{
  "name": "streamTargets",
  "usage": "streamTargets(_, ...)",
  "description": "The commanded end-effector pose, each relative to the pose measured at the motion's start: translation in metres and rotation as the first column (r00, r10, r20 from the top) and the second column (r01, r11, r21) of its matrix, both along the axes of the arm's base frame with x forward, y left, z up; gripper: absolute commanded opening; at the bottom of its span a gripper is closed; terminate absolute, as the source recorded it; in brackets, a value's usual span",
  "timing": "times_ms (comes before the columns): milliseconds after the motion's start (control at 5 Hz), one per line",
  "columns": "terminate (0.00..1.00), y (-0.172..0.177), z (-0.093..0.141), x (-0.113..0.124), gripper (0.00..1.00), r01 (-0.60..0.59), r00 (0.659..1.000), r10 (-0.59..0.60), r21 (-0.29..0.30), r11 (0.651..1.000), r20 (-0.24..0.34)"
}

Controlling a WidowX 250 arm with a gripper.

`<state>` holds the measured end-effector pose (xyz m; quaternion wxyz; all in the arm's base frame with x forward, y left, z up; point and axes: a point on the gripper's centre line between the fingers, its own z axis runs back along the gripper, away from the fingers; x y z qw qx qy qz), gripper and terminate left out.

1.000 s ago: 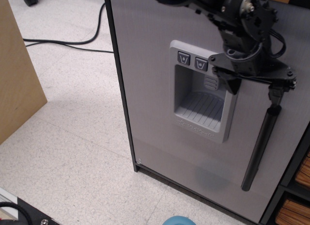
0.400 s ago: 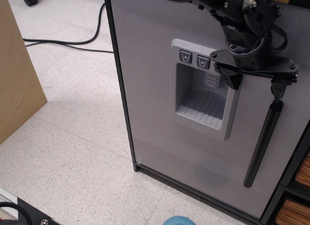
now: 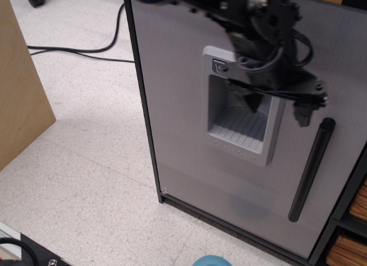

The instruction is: Close fridge

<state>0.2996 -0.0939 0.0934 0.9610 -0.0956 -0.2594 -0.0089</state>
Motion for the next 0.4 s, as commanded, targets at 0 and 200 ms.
streamTargets(0,0.00,-0.0009,0.0213,0.0020,1.00,-0.003,0.999,0.004,-0.010,1.000,0.041)
streamTargets(200,1.00,-0.0009,0.0213,0.0020,1.00,-0.003,0.999,0.004,-0.010,1.000,0.041)
